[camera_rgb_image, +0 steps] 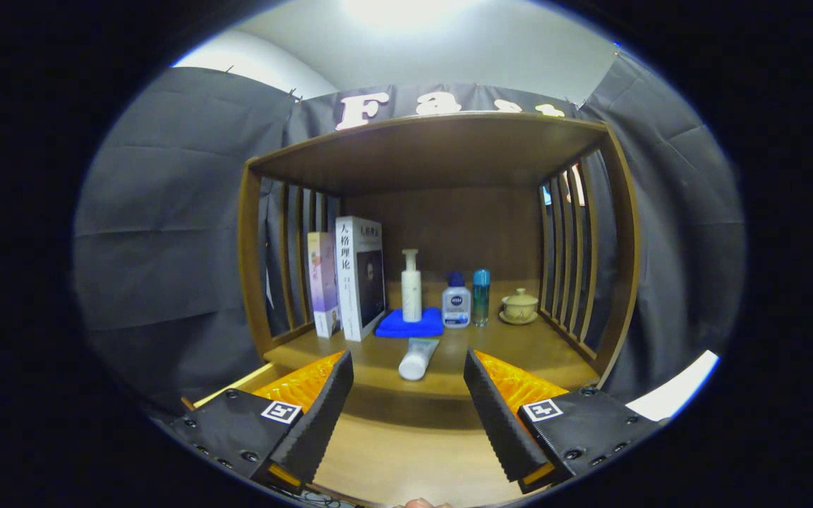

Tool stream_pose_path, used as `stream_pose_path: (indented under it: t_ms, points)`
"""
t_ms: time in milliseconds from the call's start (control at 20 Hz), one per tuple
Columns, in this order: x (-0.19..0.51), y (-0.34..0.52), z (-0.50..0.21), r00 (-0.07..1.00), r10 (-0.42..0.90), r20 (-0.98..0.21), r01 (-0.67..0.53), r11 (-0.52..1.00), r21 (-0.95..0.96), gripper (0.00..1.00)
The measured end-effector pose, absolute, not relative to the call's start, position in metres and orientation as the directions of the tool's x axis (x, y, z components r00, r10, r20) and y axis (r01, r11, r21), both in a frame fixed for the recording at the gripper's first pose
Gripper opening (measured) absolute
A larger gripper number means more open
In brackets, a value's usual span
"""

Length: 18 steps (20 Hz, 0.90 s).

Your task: Pull open the drawer, take out the items inside it, and place them on the countertop above the cabinet.

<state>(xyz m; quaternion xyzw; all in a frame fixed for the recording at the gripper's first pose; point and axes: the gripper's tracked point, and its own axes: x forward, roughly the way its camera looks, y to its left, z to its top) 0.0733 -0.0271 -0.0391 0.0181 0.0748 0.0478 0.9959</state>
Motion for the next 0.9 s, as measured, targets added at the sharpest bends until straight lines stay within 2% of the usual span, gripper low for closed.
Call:
stream_pose_path:
  t_ms: [200,550,900]
  points:
    - [0.037,-0.021,-0.07,0.978,0.084,-0.189,-0.07,0.994,0.08,0.98]
    - [-0.022,-0.035,-0.113,0.97,-0.014,-0.242,0.036,0.996,0.084,0.98]
    - [-0.057,-0.05,-0.164,0.945,-0.085,-0.316,0.12,0.988,0.094,0.98]
